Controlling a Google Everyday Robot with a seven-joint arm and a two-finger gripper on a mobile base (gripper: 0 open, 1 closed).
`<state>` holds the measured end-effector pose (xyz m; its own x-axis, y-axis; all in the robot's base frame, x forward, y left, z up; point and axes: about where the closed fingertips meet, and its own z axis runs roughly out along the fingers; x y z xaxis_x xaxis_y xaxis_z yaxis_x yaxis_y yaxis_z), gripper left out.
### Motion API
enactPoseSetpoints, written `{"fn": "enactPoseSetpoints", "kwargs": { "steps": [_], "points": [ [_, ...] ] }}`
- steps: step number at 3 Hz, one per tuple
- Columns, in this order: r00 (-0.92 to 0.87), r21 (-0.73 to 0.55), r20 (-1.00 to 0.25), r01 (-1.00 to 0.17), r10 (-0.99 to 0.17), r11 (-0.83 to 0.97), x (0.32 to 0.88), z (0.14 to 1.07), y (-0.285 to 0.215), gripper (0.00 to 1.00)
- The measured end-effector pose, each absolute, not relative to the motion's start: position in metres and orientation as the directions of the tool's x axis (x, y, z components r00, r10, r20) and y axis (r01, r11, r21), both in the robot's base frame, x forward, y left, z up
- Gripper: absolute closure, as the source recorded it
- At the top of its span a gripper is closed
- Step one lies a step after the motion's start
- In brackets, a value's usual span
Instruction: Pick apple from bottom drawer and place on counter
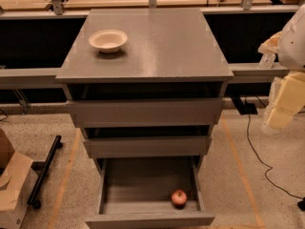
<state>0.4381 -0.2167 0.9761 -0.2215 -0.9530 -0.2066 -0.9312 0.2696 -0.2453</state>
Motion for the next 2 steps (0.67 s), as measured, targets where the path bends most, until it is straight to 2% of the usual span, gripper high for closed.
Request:
{"fn": "enactPoseSetpoints", "kwargs": {
  "steps": [2],
  "points": [
    [-0.226, -0.246, -0.239, -0.927, -0.944, 0.284, 0.442, 0.958, -0.217, 0.00]
  ]
}}
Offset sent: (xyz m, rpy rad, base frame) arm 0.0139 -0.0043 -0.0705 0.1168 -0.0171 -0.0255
